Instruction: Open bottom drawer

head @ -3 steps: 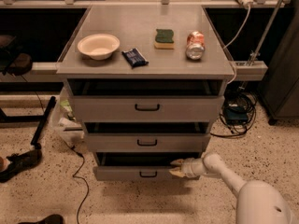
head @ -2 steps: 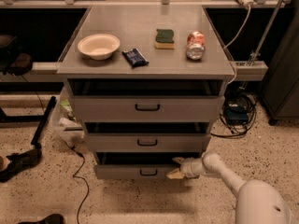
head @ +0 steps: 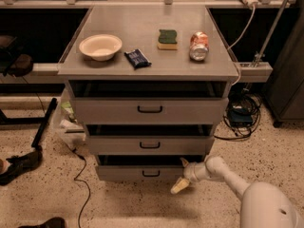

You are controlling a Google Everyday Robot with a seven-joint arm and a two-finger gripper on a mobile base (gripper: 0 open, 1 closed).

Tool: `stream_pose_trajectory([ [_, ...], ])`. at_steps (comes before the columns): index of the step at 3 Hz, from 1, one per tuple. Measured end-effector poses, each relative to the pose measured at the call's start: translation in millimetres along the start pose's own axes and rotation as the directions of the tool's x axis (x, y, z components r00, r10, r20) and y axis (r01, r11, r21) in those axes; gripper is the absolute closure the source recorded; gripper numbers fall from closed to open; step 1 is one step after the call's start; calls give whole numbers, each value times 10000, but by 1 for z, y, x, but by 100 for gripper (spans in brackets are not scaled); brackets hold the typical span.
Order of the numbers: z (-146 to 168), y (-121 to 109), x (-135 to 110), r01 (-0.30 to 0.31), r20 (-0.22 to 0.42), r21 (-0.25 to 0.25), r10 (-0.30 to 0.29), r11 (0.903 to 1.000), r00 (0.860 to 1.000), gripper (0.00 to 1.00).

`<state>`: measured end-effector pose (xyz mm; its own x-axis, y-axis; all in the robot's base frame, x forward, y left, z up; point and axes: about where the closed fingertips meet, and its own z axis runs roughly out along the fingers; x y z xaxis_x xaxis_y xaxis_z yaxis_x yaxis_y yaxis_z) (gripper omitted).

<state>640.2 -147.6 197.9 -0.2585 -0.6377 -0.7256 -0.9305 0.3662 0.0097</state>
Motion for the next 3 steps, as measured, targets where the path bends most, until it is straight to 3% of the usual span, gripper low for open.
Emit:
stream_pose_trajectory([
  [1, -11, 22, 24, -187, -588, -383, 164, 9991, 9981, 0],
  [3, -20, 28, 23, -293, -710, -487, 258, 9984, 9971, 42],
])
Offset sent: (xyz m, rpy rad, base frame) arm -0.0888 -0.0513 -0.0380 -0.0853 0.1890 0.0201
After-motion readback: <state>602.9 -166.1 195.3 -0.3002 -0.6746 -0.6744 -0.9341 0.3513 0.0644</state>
